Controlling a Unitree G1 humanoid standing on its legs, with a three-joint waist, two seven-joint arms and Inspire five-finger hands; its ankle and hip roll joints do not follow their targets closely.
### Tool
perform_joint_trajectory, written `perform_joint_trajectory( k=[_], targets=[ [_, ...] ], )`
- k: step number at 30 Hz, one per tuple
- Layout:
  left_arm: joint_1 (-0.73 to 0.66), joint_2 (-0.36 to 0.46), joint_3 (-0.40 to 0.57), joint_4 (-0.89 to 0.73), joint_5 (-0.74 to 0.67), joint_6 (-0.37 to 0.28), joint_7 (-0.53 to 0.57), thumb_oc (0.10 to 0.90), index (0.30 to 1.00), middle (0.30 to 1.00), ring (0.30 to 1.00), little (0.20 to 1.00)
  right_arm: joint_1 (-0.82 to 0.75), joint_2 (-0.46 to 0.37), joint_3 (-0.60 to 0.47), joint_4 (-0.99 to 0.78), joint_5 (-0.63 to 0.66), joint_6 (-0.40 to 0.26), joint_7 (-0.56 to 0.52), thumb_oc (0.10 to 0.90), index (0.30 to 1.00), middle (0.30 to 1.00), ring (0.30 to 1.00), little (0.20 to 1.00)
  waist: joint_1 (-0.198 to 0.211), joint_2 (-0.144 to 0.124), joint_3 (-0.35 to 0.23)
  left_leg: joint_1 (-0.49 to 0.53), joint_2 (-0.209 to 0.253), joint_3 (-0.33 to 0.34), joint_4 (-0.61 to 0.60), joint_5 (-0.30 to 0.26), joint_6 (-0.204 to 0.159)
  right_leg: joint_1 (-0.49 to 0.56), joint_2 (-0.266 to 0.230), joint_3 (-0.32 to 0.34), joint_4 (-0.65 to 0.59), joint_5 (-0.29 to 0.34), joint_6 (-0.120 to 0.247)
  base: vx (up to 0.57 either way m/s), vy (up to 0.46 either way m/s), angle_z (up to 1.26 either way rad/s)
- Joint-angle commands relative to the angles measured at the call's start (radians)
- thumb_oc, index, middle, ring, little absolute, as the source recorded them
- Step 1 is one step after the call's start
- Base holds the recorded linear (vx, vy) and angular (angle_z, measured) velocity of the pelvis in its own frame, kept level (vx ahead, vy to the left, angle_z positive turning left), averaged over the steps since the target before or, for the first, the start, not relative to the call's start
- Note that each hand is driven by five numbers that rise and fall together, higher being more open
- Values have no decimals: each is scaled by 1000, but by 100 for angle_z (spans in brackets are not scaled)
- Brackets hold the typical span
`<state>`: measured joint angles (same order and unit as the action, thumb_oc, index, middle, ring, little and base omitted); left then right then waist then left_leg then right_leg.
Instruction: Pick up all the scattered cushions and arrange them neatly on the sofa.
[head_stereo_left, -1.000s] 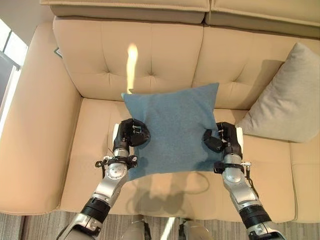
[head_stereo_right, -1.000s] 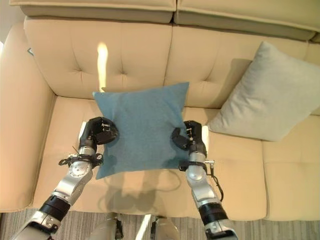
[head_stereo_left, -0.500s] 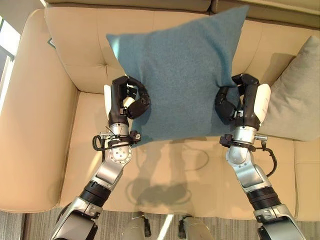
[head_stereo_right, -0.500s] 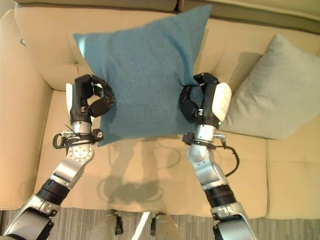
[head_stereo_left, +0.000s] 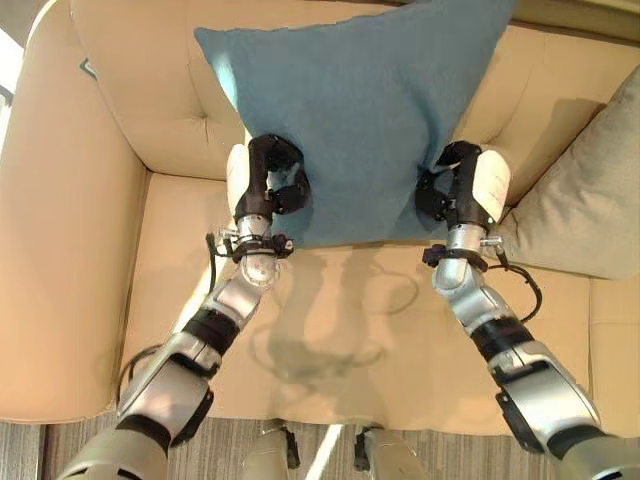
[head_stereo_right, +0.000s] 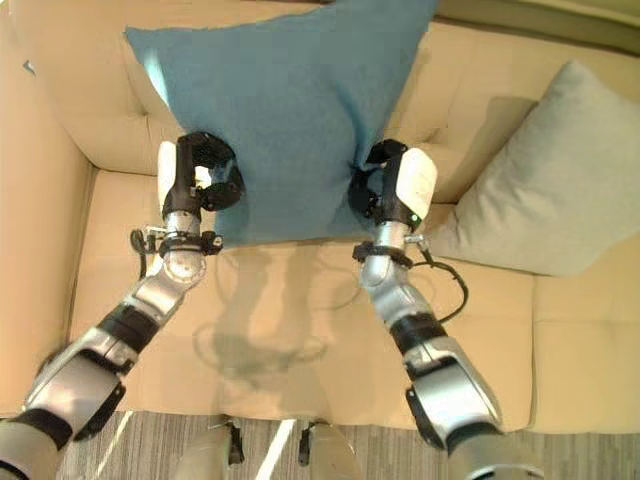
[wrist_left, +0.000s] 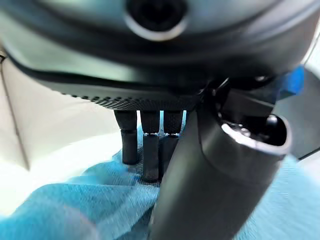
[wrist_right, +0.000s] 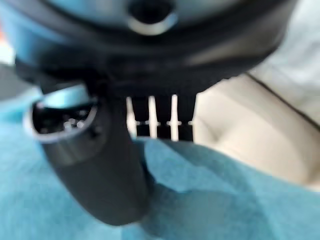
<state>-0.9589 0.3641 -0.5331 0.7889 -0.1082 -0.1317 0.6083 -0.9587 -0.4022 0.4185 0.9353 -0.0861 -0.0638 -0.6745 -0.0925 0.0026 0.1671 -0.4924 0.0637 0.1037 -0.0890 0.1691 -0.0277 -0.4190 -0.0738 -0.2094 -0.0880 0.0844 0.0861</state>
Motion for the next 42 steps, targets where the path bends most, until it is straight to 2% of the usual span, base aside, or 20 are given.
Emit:
perform_joint_trajectory(
  k=[1,10,11,12,13,14,15,16,20,26,31,32,34,35,36,37,38,39,41,42],
  targets=[
    [-282,19,-31,-4,-38,-71,-52,800,900,900,900,900,-230,3,54,8,159,-11,128,800,900,900,900,900,23,-32,0,4,-8,11,2,-90,-46,-78,5,-5,1,5,70,0,0,0],
    [-162,55,27,-106,-20,-66,-77,800,900,900,900,900,-130,9,15,-59,175,-26,171,800,900,900,900,900,19,-25,12,-14,-12,9,2,-90,-46,-98,3,-5,1,7,68,-14,1,0],
    [-140,62,39,-120,-9,-67,-79,800,900,900,900,900,-107,0,-1,-74,168,-38,170,800,900,900,900,900,15,-28,17,-24,-20,21,2,-63,-40,-108,-3,-14,1,32,60,-96,9,1],
    [-128,67,45,-130,-4,-69,-78,800,900,900,900,900,-96,-4,-8,-81,164,-42,168,800,900,900,900,900,16,-27,15,-24,-21,20,2,-64,-40,-108,-4,-15,1,32,61,0,0,0],
    [-127,67,45,-130,-4,-68,-79,800,900,900,900,900,-95,-4,-8,-81,164,-41,168,800,900,900,900,900,17,-23,8,-13,-17,10,2,-93,-47,-98,1,-6,1,8,69,0,0,0],
    [-114,79,55,-142,5,-69,-80,800,900,900,900,900,-78,-15,-21,-90,152,-44,167,800,900,900,900,900,15,-26,14,-23,-23,19,2,-66,-40,-107,-4,-14,1,32,62,94,2,1],
    [-112,79,55,-142,5,-69,-80,800,900,900,900,900,-77,-14,-21,-91,152,-43,167,800,900,900,900,900,17,-23,6,-12,-19,9,2,-95,-47,-97,0,-5,1,8,70,-74,7,2],
    [-68,101,89,-183,8,-77,-79,800,900,900,900,900,-26,-43,-67,-141,138,-52,150,800,900,900,900,900,14,-25,6,-21,-27,19,2,-71,-40,-104,-6,-16,1,30,63,16,-1,6],
    [3,132,154,-219,-20,-97,-79,800,900,900,900,900,43,-76,-134,-181,143,-67,138,800,900,900,900,900,16,-24,-5,-11,-28,20,2,-77,-41,-93,-9,-20,1,25,64,-11,-2,2],
    [170,167,273,-300,-92,-143,-103,800,900,900,900,900,119,-135,-179,-172,158,-66,163,800,900,900,900,900,31,-22,-8,5,-31,19,2,-83,-42,-75,-12,-26,1,21,64,0,0,0],
    [412,170,377,-377,-148,-172,-169,800,900,900,900,900,187,-167,-208,-136,167,-56,198,800,900,900,900,900,61,-15,-2,8,-34,18,2,-82,-41,-73,-16,-33,1,22,61,5,-11,3],
    [415,170,378,-379,-148,-171,-170,800,900,900,900,900,188,-167,-207,-136,167,-56,198,800,900,900,900,900,60,-15,-3,7,-34,18,2,-82,-41,-73,-16,-33,1,22,61,11,-25,4],
    [533,157,411,-411,-158,-177,-209,800,900,900,900,900,231,-155,-222,-127,175,-54,217,800,900,900,900,900,76,-9,2,5,-35,17,2,-80,-40,-73,-18,-38,1,20,60,57,-16,3],
    [536,157,412,-412,-158,-176,-209,800,900,900,900,900,233,-154,-221,-127,175,-54,217,800,900,900,900,900,78,-6,-6,16,-31,6,2,-109,-47,-62,-13,-28,1,-4,68,23,-12,6],
    [604,138,433,-427,-181,-180,-229,800,900,900,900,900,259,-141,-227,-129,181,-55,226,800,900,900,900,900,86,-4,5,7,-36,14,2,-79,-40,-70,-18,-43,1,18,59,110,-12,10],
    [606,138,434,-428,-181,-179,-229,800,900,900,900,900,260,-140,-226,-129,181,-54,226,800,900,900,900,900,88,-2,-4,17,-32,3,2,-107,-46,-60,-13,-33,1,-5,67,-70,-12,7],
    [640,129,446,-426,-194,-182,-242,800,900,900,900,900,271,-134,-229,-137,181,-54,233,762,844,844,844,844,91,-3,5,6,-36,13,2,-78,-40,-68,-18,-45,1,17,59,110,-27,4],
    [715,121,456,-432,-191,-178,-276,800,900,900,900,900,292,-128,-228,-155,169,-52,246,579,568,568,568,568,101,1,-1,18,-33,2,2,-106,-45,-55,-15,-39,1,-8,66,0,0,0],
    [760,112,464,-438,-195,-175,-293,800,900,900,900,900,304,-122,-226,-164,159,-50,253,400,300,300,300,300,106,3,-1,20,-33,1,2,-106,-45,-53,-15,-39,1,-8,66,25,-23,6],
    [815,97,474,-428,-216,-174,-323,800,900,900,900,900,311,-123,-222,-169,146,-52,263,400,300,300,300,300,112,3,7,9,-37,10,2,-77,-38,-62,-21,-51,1,13,57,-59,-20,6]
  ],
)
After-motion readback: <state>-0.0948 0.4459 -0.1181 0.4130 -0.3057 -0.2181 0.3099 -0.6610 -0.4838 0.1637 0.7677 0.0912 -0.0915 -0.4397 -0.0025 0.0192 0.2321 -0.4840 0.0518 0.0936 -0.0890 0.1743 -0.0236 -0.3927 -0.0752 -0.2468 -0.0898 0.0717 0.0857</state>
